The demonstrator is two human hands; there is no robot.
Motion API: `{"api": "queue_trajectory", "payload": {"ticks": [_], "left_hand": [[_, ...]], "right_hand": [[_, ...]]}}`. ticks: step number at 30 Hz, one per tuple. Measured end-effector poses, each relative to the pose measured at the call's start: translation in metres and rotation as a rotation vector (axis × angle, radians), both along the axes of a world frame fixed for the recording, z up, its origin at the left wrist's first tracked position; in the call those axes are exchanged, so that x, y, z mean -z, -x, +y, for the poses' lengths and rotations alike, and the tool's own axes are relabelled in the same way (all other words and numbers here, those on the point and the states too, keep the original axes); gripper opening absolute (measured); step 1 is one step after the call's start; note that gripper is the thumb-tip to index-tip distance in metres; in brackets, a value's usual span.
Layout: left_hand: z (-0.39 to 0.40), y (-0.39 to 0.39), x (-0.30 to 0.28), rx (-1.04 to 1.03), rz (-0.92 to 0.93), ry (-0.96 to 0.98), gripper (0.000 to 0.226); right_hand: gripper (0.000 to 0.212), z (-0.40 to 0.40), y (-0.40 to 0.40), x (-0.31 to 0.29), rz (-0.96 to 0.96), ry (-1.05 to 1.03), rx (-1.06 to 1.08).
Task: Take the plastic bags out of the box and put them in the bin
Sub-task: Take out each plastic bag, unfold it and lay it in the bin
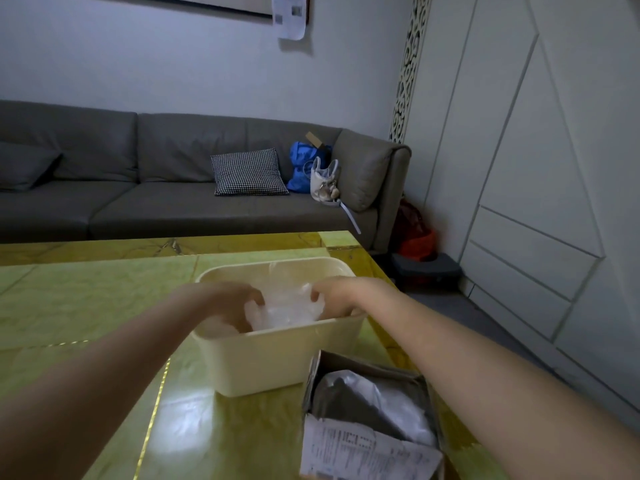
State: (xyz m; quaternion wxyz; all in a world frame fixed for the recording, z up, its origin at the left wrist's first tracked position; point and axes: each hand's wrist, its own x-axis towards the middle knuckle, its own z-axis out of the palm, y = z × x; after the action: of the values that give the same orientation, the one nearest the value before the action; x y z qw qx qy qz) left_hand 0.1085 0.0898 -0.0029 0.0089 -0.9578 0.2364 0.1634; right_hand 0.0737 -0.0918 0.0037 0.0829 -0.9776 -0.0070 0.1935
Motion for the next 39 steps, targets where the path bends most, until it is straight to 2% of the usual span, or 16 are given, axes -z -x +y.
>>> {"api": "queue_trajectory", "payload": {"ticks": [2, 4, 6, 7, 9, 12, 14, 18, 20, 24, 28, 31, 33, 37, 39], "left_hand": [[0.007, 0.007, -0.016, -0.031, -0.023, 0.035, 0.058], [0.012, 0.015, -0.030, -0.021, -0.123, 0.109, 0.048], [0.013, 0.027, -0.040, 0.026, -0.236, 0.258, 0.033], [0.011, 0.039, -0.043, 0.055, -0.233, 0.336, 0.027], [-0.002, 0.066, -0.047, 0.149, -0.125, 0.380, 0.022], [-0.026, 0.101, -0.037, 0.224, 0.167, 0.271, 0.028], [-0.034, 0.112, -0.027, 0.219, 0.209, 0.199, 0.033], [-0.041, 0.121, -0.012, 0.118, 0.195, 0.289, 0.031], [-0.048, 0.124, -0.007, 0.086, 0.101, 0.321, 0.029], [-0.058, 0.128, -0.004, 0.023, -0.092, 0.352, 0.028], [-0.057, 0.128, -0.002, 0.014, -0.179, 0.339, 0.033], [-0.056, 0.129, -0.005, 0.059, -0.277, 0.390, 0.035], [-0.061, 0.129, -0.008, 0.100, -0.266, 0.458, 0.036], [-0.073, 0.136, -0.007, 0.125, -0.262, 0.430, 0.027], [-0.074, 0.136, -0.010, 0.059, -0.281, 0.522, 0.026]], "right_hand": [[0.057, -0.006, 0.009, -0.012, -0.033, -0.070, 0.002], [0.051, -0.010, 0.026, -0.027, -0.126, -0.143, -0.008], [0.029, -0.011, 0.048, -0.043, -0.246, -0.173, -0.027], [0.019, -0.012, 0.061, -0.049, -0.265, -0.166, -0.031], [0.026, -0.014, 0.084, -0.058, -0.196, -0.110, -0.050], [0.035, -0.010, 0.114, -0.056, 0.095, 0.034, -0.041], [0.031, -0.003, 0.129, -0.044, 0.169, 0.196, -0.054], [0.008, 0.003, 0.139, -0.026, -0.115, 0.345, -0.081], [0.012, 0.002, 0.137, -0.021, -0.241, 0.348, -0.042], [0.002, -0.008, 0.134, -0.010, -0.378, 0.240, 0.066], [0.024, -0.020, 0.132, 0.001, -0.405, 0.048, 0.101], [0.027, -0.024, 0.135, -0.004, -0.412, -0.105, 0.060], [0.025, -0.025, 0.135, -0.013, -0.455, -0.157, 0.027], [0.033, -0.020, 0.136, -0.030, -0.537, -0.260, -0.006], [0.023, -0.019, 0.137, -0.035, -0.572, -0.243, 0.002]]}}
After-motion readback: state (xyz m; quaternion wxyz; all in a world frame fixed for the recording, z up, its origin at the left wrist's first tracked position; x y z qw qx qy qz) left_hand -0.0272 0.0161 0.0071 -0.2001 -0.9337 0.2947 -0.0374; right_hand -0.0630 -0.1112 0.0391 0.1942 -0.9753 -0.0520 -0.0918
